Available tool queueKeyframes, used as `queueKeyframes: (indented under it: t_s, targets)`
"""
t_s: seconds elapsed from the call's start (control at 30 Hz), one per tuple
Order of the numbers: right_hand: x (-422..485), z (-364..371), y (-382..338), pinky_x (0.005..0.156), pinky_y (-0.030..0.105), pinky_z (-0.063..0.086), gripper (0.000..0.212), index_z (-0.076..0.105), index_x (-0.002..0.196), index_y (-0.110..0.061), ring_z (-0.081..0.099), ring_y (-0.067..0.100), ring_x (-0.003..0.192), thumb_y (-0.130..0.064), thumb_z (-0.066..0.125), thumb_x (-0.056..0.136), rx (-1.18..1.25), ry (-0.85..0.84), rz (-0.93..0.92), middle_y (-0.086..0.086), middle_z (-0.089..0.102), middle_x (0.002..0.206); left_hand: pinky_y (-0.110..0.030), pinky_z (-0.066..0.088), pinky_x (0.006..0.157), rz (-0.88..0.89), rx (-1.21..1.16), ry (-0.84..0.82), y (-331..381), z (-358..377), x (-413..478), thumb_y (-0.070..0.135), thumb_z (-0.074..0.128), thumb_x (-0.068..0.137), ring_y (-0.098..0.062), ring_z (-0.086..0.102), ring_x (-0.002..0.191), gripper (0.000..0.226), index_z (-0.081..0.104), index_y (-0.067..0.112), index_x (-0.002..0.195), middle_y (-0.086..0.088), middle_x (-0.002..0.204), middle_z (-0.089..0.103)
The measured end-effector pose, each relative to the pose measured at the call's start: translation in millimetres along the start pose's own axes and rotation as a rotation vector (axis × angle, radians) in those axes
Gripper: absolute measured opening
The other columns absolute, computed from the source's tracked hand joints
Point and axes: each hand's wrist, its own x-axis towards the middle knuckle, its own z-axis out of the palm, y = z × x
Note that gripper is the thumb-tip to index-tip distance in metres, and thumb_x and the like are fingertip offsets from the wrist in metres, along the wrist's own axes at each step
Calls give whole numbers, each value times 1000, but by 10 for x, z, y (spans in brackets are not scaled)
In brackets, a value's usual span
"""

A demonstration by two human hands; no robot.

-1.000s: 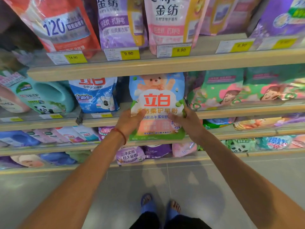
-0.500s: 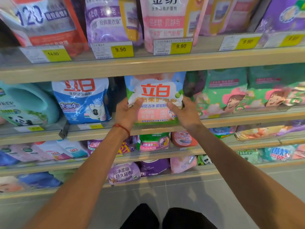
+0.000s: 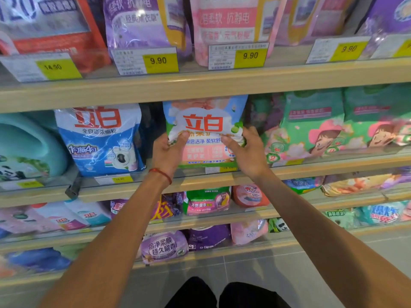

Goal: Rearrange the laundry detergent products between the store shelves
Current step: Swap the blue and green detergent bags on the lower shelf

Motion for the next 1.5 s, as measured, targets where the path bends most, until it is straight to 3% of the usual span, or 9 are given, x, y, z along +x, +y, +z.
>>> queueKeyframes:
  t_s: [0.27, 0.43, 0.63, 0.77, 0.97, 1.1, 1.27, 1.4, 1.5]
  targets:
    - [83, -6, -55, 95, 34, 56, 26, 75, 123, -18, 67, 22, 112, -24, 71, 99, 87, -93, 70, 8, 70, 124, -23, 61, 64, -66, -60, -3, -26, -51, 52, 21, 69, 97, -10, 78, 83, 11, 72, 22, 107, 10, 88, 80]
    - [156, -4, -33, 78, 12, 53, 15, 75, 113, -21, 69, 13, 100, -20, 71, 98, 143, -116, 79, 3, 76, 115, -21, 59, 61, -71, -62, 5, -38, -41, 97, 22, 69, 97, -9, 78, 79, 7, 72, 27, 100, 13, 85, 80]
    - [366, 52, 12, 94, 23, 51, 32, 72, 127, -11, 69, 14, 113, -27, 69, 100, 138, -154, 137, -1, 76, 121, -21, 60, 64, -94, -110, 16, -49, -15, 191, 22, 68, 97, -8, 78, 83, 10, 69, 28, 105, 15, 88, 80]
    - [482, 117, 87, 79, 5, 51, 27, 71, 124, -14, 69, 13, 108, -23, 69, 100, 168, -176, 182, -3, 75, 116, -24, 61, 63, -114, -132, 49, -125, 13, 260, 20, 69, 97, -10, 78, 83, 10, 69, 28, 104, 13, 88, 80]
    - [428, 209, 354, 88, 19, 52, 34, 69, 132, -13, 67, 14, 115, -27, 68, 101, 147, -123, 217, -1, 75, 124, -16, 57, 56, -164, -109, 38, -293, 111, 357, 15, 70, 95, -1, 76, 72, 14, 67, 19, 108, 18, 75, 78]
    - [407, 203, 373, 98, 27, 51, 42, 63, 138, -14, 67, 12, 114, -33, 68, 101, 73, -109, 172, -4, 74, 125, -16, 58, 63, -151, -58, -56, -302, 54, 427, 3, 80, 83, -4, 77, 79, 29, 71, 16, 108, 12, 85, 80]
    - [256, 141, 447, 83, 5, 50, 37, 64, 133, -22, 65, -7, 108, -35, 70, 99, 43, -72, 147, -12, 74, 120, -19, 59, 72, -139, -20, -94, -328, 69, 443, -2, 87, 72, -10, 77, 89, 42, 72, 16, 107, 4, 96, 81]
    - [311, 154, 421, 68, 1, 48, 35, 62, 133, -12, 69, 13, 109, -31, 64, 103, 59, -66, 187, -2, 74, 124, -19, 60, 71, -141, -38, -53, -332, 156, 442, -3, 86, 74, -8, 77, 89, 49, 68, 10, 116, -1, 103, 79]
    - [324, 160, 361, 85, 16, 54, 38, 59, 135, -10, 66, 18, 115, -31, 62, 104, 49, -89, 216, 1, 72, 127, -21, 60, 66, -162, -62, -40, -367, 165, 425, -3, 85, 75, -8, 77, 85, 46, 66, 12, 114, 0, 102, 78]
